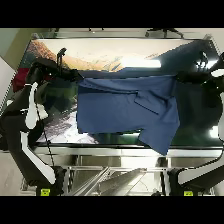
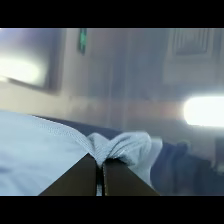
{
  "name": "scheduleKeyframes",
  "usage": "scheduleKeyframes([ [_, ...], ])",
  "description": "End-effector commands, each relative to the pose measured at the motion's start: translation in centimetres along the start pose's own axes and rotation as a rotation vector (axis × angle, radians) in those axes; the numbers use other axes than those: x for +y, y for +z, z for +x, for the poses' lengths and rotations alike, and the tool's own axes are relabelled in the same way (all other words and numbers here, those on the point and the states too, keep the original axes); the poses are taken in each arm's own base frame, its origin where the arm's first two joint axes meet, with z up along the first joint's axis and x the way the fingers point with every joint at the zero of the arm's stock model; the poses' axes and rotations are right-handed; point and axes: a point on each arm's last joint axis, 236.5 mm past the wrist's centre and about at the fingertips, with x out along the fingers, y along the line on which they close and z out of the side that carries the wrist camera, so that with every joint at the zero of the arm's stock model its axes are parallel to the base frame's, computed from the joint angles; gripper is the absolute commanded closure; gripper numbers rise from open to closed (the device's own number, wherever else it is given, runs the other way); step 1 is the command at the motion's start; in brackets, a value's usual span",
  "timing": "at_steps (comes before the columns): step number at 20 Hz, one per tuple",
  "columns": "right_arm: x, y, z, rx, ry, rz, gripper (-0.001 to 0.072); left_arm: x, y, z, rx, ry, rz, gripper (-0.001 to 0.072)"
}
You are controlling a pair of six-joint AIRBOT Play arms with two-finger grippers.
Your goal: Fold the shirts.
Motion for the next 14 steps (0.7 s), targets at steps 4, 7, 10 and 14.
scheduleKeyframes([
  [4,-1.8,0.1,0.8,0.030,-0.027,-0.114,0.0691,3.2,-3.8,1.2,0.194,0.197,0.009,0.0696],
  [7,-3.2,-1.9,2.6,0.082,-0.031,-0.097,0.0691,2.3,-3.8,1.9,0.202,0.193,0.030,0.0696],
  [10,-5.1,-3.5,3.3,0.136,-0.077,-0.122,0.0691,2.4,-4.4,2.3,0.216,0.191,0.024,0.0696],
  [14,-5.3,-3.6,3.3,0.142,-0.087,-0.133,0.0690,3.0,-6.5,3.3,0.259,0.184,-0.010,0.0696],
])
